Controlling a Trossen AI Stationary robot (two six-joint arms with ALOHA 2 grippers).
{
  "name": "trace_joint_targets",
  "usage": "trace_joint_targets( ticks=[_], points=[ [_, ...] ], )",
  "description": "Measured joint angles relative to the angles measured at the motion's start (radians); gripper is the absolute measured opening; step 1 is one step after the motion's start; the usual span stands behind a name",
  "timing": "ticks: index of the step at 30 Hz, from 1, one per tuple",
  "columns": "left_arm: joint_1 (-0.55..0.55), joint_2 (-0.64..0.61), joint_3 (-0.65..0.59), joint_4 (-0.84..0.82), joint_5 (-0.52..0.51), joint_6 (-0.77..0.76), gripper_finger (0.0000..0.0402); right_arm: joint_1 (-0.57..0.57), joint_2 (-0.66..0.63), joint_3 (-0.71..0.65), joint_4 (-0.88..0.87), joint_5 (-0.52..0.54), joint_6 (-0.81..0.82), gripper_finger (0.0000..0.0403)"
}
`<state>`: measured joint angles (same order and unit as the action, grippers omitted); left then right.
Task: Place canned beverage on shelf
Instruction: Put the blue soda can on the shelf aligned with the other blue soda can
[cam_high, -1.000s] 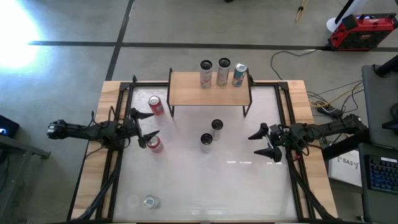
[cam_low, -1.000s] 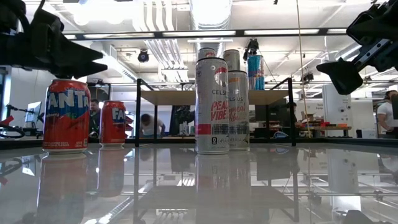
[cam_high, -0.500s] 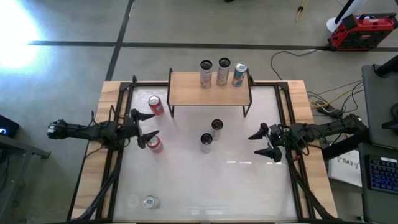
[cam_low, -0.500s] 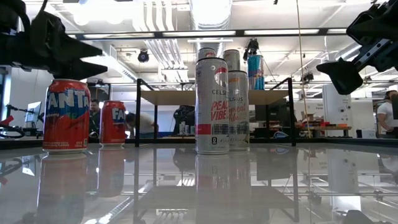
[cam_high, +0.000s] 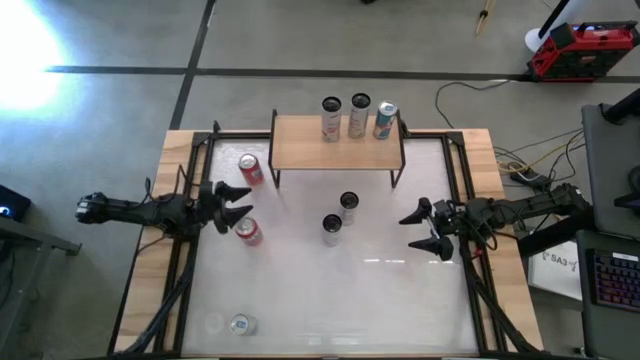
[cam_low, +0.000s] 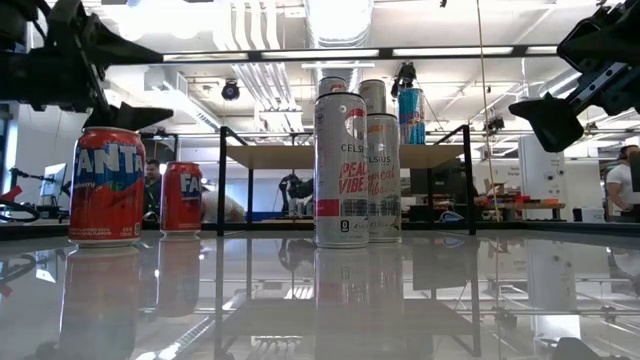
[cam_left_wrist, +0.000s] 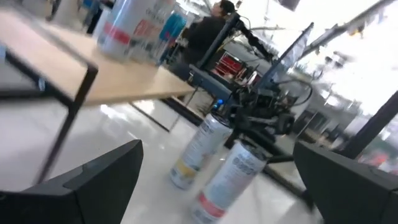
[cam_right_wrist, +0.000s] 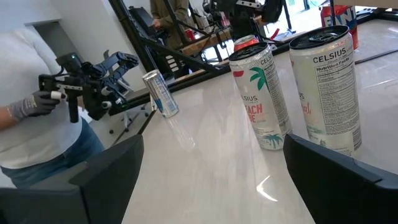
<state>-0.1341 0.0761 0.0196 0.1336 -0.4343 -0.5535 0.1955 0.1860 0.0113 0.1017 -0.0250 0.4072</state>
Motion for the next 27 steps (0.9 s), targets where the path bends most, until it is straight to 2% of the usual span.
trace_joint_targets(
  ticks=[3,10,15,20,27],
  points=[
    [0.000,0.002,0.000,-0.042,0.011,-0.155,0.0400,0.000,0.000,0.000,0.000,0.000,0.000,0.0370],
    [-0.003,0.007,0.000,-0.044,0.137,-0.162,0.0400,0.000,0.005,0.000,0.000,0.000,0.000,0.0370],
    [-0.023,0.043,0.017,-0.053,0.167,-0.210,0.0400,0.000,0.006,0.000,0.000,0.000,0.000,0.0370],
    [-0.043,0.165,0.141,-0.106,0.136,-0.211,0.0400,0.000,0.006,0.000,0.000,0.000,0.000,0.0370],
    [-0.042,0.465,0.422,-0.360,0.106,-0.250,0.0400,0.000,0.006,0.000,0.000,0.000,0.000,0.0370]
  ],
)
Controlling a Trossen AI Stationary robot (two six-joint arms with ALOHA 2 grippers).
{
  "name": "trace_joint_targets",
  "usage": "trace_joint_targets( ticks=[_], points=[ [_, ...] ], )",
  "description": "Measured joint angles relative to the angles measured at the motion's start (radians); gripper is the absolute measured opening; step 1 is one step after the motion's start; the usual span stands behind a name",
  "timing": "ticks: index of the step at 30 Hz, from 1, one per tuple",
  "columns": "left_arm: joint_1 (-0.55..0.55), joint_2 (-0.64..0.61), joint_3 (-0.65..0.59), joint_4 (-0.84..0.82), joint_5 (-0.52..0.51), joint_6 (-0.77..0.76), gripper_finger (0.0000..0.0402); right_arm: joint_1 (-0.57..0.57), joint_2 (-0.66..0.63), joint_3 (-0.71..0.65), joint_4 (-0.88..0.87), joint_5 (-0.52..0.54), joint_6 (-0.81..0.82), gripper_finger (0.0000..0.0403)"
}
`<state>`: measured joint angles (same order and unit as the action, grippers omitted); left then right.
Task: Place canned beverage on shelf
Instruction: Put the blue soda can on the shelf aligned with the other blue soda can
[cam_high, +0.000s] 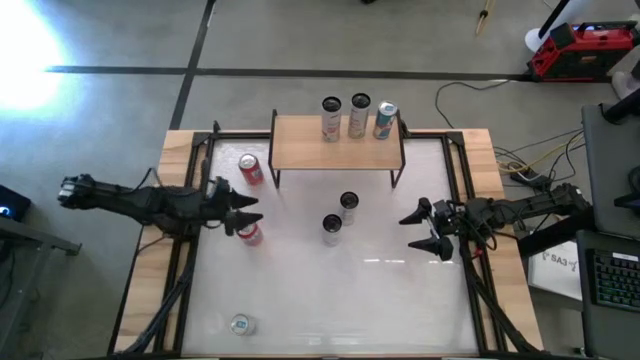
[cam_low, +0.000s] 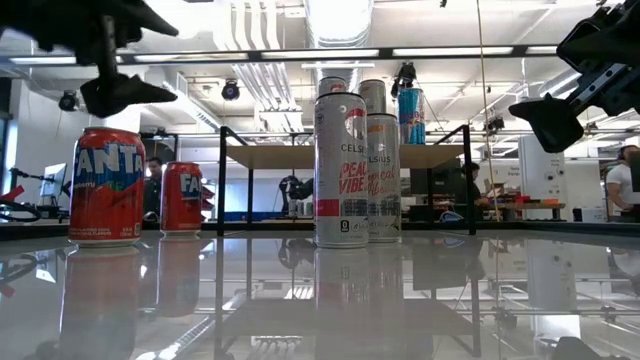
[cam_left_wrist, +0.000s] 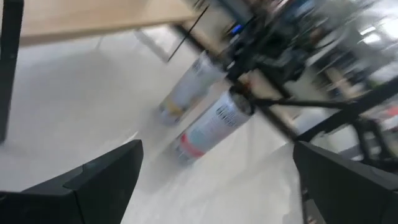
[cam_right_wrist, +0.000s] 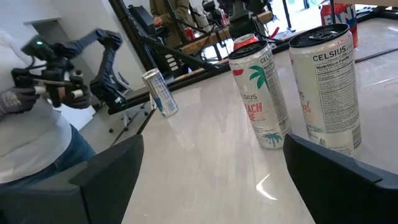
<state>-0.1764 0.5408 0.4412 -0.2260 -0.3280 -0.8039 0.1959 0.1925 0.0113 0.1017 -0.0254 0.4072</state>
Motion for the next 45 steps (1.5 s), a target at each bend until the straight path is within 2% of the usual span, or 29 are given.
trace_joint_targets(
  ticks=[7,12,16,22,25,33,45],
  points=[
    [0.001,0.334,0.275,-0.249,-0.003,-0.159,0.0400,0.000,0.000,0.000,0.000,0.000,0.000,0.0370],
    [0.002,0.534,0.479,-0.444,-0.003,-0.216,0.0400,0.000,0.000,0.000,0.000,0.000,0.000,0.0370],
    [0.002,0.680,0.656,-0.665,0.000,-0.291,0.0400,0.000,0.000,0.000,0.000,0.000,0.000,0.0370],
    [0.002,0.850,0.873,-0.983,0.099,-0.455,0.0400,0.000,0.000,0.000,0.000,0.000,0.000,0.0370],
    [0.000,0.887,0.905,-1.040,0.146,-0.542,0.0400,0.000,0.000,0.000,0.000,0.000,0.000,0.0370],
    [-0.035,0.892,0.863,-1.007,0.225,-0.694,0.0400,0.000,0.000,0.000,0.000,0.000,0.000,0.0370],
    [-0.283,0.903,0.853,-1.033,0.189,-1.085,0.0400,0.000,0.000,0.000,0.000,0.000,0.000,0.0370]
  ],
)
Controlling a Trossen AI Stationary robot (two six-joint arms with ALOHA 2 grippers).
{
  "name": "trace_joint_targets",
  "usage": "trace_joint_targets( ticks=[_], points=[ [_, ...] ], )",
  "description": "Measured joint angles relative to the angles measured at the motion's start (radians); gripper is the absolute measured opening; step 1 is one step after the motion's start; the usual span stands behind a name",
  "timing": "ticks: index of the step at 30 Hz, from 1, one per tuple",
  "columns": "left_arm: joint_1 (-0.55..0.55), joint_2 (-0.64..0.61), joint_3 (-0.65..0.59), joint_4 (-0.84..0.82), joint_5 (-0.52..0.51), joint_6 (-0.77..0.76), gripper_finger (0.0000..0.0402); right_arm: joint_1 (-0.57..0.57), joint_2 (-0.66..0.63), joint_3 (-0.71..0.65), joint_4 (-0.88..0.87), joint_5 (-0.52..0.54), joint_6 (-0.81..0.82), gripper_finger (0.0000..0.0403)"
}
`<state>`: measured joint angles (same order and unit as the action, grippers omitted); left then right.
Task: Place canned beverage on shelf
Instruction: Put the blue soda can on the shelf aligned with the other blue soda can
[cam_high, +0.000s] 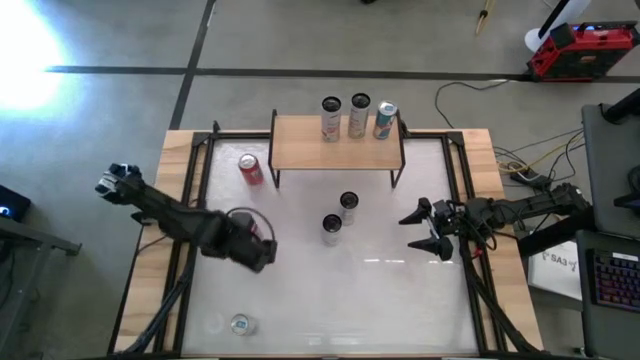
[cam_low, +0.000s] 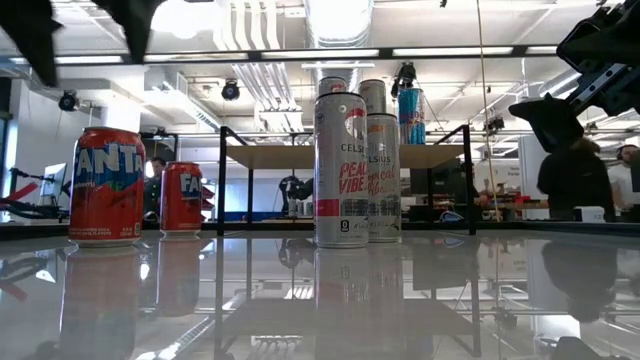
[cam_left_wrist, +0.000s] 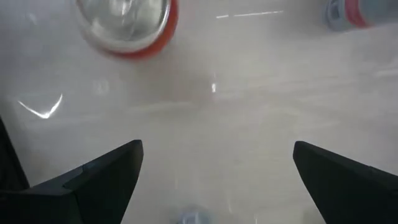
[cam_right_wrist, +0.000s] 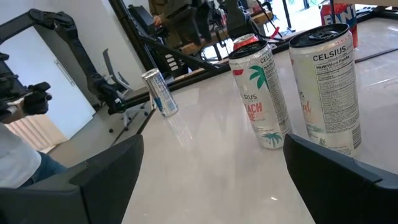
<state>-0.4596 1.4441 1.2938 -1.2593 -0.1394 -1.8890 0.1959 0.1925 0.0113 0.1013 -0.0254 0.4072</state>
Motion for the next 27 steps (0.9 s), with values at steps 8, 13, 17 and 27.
trace_joint_targets(
  ticks=[8,13,17,27],
  points=[
    [-0.174,0.000,0.000,0.005,0.020,-0.185,0.0400,0.000,0.000,0.000,0.000,0.000,0.000,0.0370],
    [-0.284,0.000,0.002,0.075,0.062,-0.285,0.0400,0.000,0.000,0.000,0.000,0.000,0.000,0.0370],
    [-0.352,0.009,0.002,0.131,0.063,-0.351,0.0400,0.000,0.000,0.000,0.000,0.000,0.000,0.0370],
    [-0.399,0.177,0.150,0.133,0.126,-0.388,0.0400,0.000,0.000,0.000,0.000,0.000,0.000,0.0370]
  ],
)
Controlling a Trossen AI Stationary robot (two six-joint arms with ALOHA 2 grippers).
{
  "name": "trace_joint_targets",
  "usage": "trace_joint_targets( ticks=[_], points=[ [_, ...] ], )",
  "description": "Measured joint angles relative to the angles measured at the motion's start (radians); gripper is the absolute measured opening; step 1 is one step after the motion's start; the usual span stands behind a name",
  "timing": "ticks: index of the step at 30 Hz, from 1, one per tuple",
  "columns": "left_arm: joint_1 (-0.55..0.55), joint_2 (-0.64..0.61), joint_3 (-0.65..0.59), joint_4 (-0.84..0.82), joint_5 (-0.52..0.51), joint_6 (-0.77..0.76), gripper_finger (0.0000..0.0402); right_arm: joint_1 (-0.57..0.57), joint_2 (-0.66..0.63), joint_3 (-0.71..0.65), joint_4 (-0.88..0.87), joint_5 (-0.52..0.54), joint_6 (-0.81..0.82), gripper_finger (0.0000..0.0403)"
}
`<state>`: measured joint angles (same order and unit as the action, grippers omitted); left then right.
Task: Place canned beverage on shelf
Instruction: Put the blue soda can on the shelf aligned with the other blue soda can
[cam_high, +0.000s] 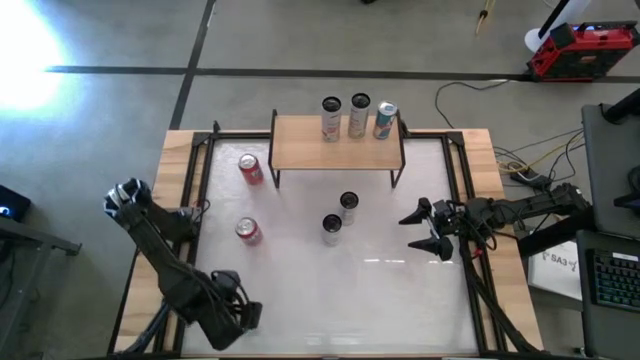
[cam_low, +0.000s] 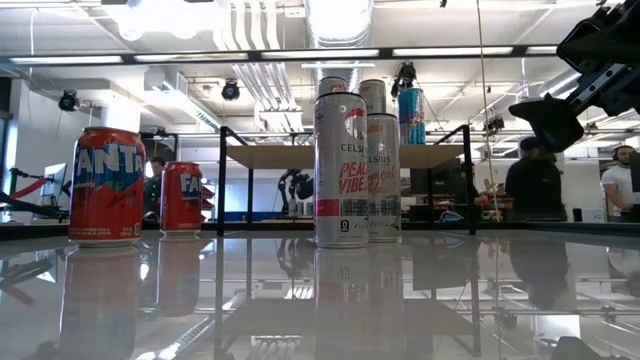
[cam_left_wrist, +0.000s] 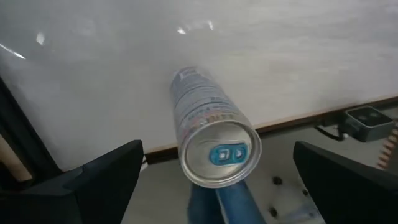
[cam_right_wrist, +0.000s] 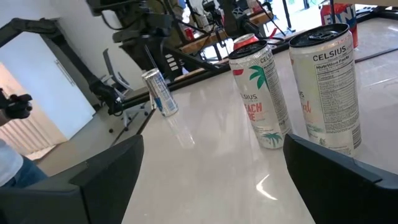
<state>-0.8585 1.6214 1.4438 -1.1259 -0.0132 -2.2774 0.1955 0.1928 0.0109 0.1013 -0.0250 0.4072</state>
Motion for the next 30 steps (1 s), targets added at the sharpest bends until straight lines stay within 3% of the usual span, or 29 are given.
trace_joint_targets(
  ticks=[8,12,30],
  points=[
    [-0.007,0.215,0.301,-0.272,0.026,0.018,0.0400,0.000,0.000,0.000,0.000,0.000,0.000,0.0370],
    [-0.007,0.280,0.386,-0.339,0.023,0.013,0.0400,0.000,0.000,0.000,0.000,0.000,0.000,0.0370],
    [-0.030,0.305,0.287,-0.224,-0.002,-0.160,0.0380,0.000,0.000,0.000,0.000,0.000,0.000,0.0370]
  ],
)
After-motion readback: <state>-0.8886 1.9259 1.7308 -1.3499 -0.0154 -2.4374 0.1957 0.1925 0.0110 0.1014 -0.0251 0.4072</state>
